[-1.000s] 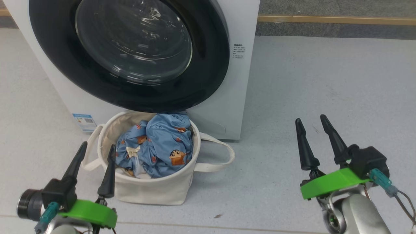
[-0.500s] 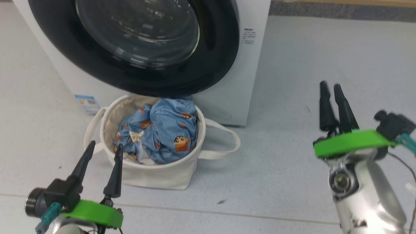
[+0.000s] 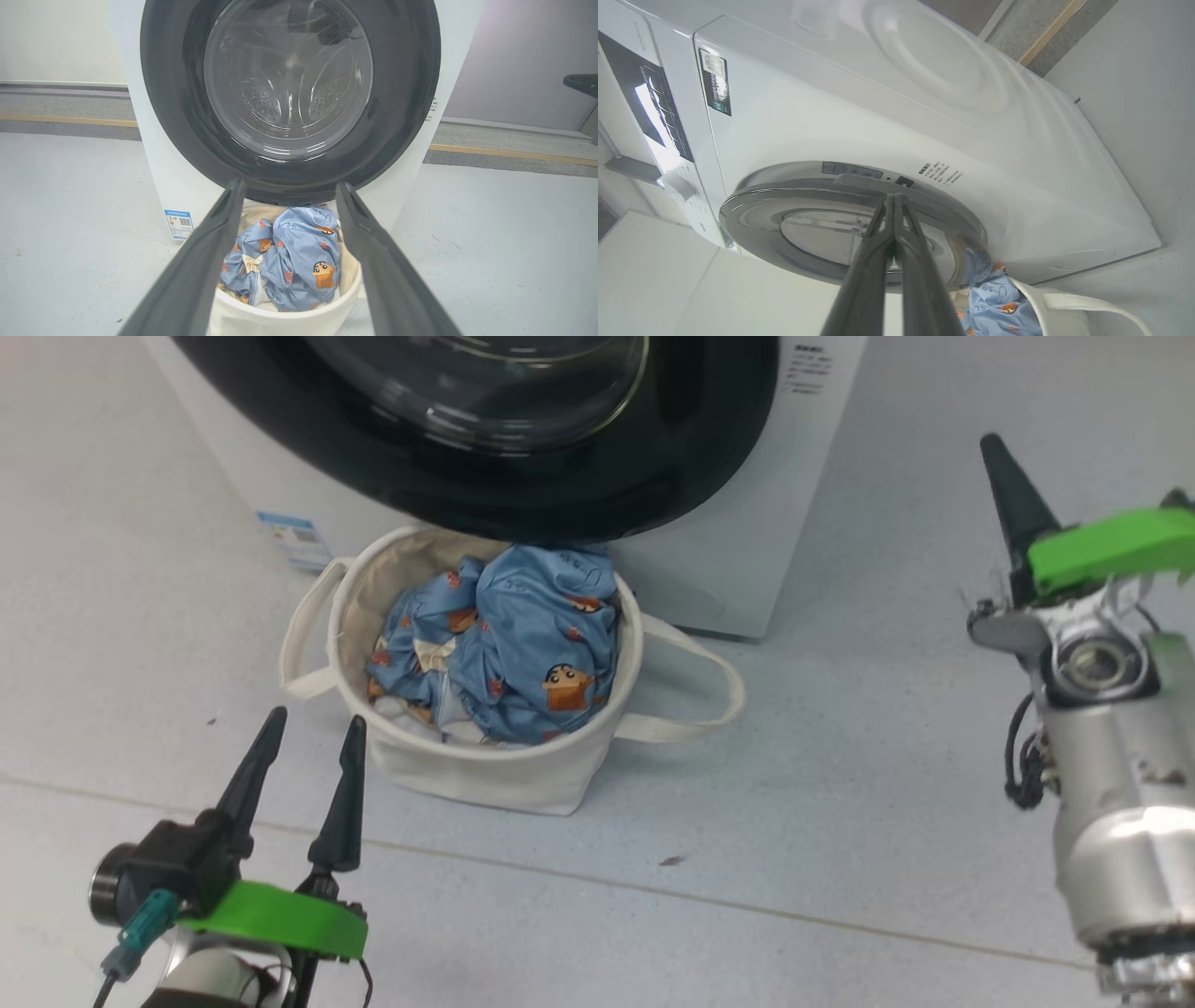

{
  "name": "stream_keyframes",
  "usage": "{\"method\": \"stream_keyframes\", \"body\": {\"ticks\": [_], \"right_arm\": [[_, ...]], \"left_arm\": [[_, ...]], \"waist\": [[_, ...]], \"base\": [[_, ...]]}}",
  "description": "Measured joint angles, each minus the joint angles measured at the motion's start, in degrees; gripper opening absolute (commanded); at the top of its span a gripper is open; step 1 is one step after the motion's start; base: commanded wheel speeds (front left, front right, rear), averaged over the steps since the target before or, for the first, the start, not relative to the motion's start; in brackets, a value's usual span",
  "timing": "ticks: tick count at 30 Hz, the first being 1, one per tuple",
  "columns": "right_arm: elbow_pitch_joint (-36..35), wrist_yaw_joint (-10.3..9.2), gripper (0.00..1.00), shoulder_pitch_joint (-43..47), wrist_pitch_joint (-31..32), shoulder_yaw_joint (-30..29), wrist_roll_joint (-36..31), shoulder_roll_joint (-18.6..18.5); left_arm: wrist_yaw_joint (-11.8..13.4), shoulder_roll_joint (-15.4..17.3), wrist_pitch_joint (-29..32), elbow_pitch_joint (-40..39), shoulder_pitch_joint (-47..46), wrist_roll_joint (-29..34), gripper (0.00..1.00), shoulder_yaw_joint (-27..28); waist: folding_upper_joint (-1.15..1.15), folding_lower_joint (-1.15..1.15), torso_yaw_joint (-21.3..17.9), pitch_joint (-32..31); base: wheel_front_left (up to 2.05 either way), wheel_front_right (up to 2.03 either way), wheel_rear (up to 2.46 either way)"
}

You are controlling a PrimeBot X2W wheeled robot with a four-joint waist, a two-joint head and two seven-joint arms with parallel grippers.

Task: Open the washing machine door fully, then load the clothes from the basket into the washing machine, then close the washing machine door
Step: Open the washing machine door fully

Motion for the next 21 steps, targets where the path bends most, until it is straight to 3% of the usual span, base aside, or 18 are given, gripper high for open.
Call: {"method": "stream_keyframes", "body": {"ticks": [8,21], "right_arm": [[10.2,0.00,0.00,-11.5,10.5,-1.7,8.6,-1.8],[28.0,0.00,0.00,-28.5,15.9,-4.1,11.5,-5.1]], "left_arm": [[-1.6,-2.2,-0.4,1.1,-2.7,0.0,1.00,0.8],[-4.6,-6.8,-0.5,2.5,-5.9,1.8,1.00,3.8]], "waist": [[0.00,0.00,3.0,3.6],[0.00,0.01,7.2,11.2]], "base": [[0.00,0.00,0.00],[0.00,0.00,0.00]]}}
